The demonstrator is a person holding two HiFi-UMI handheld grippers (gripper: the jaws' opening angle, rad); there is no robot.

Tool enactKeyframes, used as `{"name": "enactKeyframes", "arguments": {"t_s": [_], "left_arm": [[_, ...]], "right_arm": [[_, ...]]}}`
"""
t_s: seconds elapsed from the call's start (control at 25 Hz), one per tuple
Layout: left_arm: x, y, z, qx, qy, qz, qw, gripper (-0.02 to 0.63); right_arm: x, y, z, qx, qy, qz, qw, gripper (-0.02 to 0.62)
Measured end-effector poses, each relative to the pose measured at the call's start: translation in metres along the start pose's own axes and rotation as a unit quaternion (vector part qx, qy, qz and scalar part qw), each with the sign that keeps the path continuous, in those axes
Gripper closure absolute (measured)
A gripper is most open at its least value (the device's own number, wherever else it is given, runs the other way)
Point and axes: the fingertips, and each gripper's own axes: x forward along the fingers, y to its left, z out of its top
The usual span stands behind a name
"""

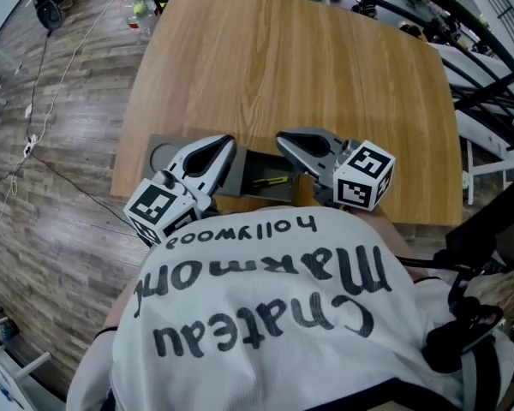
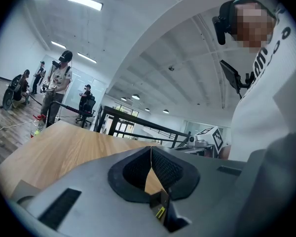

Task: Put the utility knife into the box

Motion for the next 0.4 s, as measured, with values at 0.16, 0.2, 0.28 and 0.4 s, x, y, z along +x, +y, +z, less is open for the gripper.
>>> {"name": "enactKeyframes", "arguments": {"t_s": [0.16,0.2,0.28,0.4], "left_arm": [[-0.0005,0.0004,-0.0006,-0.002,0.0,-0.001,1.0,0.597],[-0.0009,0.0006,-0.0012,-0.003,0.0,-0.001,1.0,0.597],[-0.0013,0.0009,-0.0028,-0.004,0.0,-0.001,1.0,0.597],[-0.0015,0.0014,-0.0057,-0.004,0.0,-0.001,1.0,0.597]], "right_arm": [[0.0019,0.0014,-0.0038,-0.004,0.009,0.0,1.0,0.586],[0.0024,0.0014,-0.0042,-0.004,0.01,0.0,1.0,0.586],[0.0028,0.0008,-0.0055,-0.001,0.011,-0.001,1.0,0.586],[0.0026,-0.0006,-0.0094,0.003,0.013,0.0,1.0,0.586]]}}
